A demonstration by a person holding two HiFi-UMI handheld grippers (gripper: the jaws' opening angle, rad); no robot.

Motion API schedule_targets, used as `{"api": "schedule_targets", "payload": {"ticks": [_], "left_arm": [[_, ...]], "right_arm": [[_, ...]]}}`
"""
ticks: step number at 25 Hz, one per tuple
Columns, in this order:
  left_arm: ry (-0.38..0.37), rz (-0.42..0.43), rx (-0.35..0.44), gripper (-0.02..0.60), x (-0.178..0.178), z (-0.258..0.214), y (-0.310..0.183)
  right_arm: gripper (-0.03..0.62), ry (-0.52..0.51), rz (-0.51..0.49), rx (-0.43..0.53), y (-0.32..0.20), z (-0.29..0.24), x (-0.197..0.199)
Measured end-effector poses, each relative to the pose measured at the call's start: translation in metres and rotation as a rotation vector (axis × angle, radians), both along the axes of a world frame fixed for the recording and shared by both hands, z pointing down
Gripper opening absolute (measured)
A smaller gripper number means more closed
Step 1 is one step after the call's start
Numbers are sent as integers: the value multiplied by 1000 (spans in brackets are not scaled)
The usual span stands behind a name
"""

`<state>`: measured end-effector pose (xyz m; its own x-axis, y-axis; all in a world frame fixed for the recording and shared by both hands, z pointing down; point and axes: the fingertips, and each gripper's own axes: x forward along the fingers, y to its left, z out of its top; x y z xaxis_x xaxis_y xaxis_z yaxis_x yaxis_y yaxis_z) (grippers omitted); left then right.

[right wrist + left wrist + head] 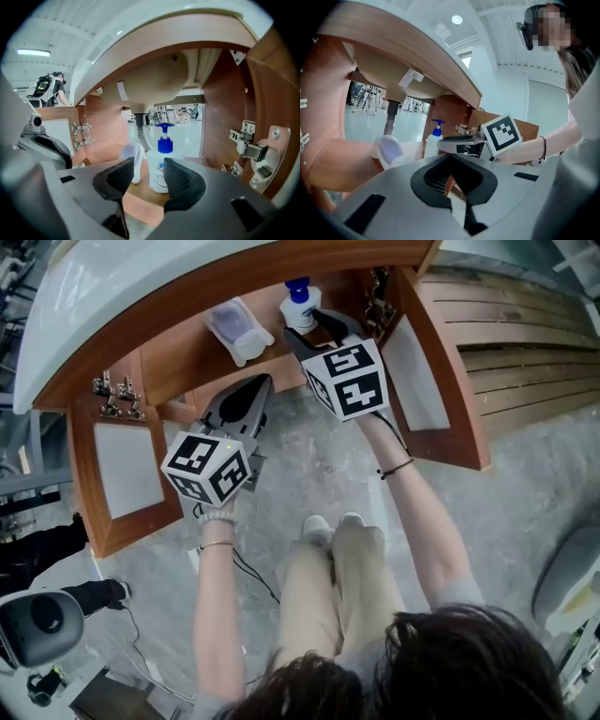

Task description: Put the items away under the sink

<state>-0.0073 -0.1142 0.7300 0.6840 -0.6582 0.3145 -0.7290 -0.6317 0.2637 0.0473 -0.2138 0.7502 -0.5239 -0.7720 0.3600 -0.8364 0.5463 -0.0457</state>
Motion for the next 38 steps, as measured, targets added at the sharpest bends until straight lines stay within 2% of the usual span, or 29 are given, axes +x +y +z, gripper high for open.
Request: {"api": "schedule_targets", "payload": {"ticks": [4, 15, 25, 30, 38], "left_arm": [[6, 7, -16, -3, 4, -14, 7], [26, 1, -56, -3, 9, -51, 25], [33, -12, -67, -3, 7, -97, 35], [57, -28, -86, -3, 8, -124, 47], [96, -62, -104, -3, 14, -162, 58]], "right_arm": [[152, 21, -3, -13, 11, -13, 1], [44, 37, -18, -34, 38, -53, -1], [15, 20, -56, -43, 62, -107, -9], [15, -32, -72, -69, 82, -141, -15], [15, -62, -93, -79, 102, -190, -10]]}}
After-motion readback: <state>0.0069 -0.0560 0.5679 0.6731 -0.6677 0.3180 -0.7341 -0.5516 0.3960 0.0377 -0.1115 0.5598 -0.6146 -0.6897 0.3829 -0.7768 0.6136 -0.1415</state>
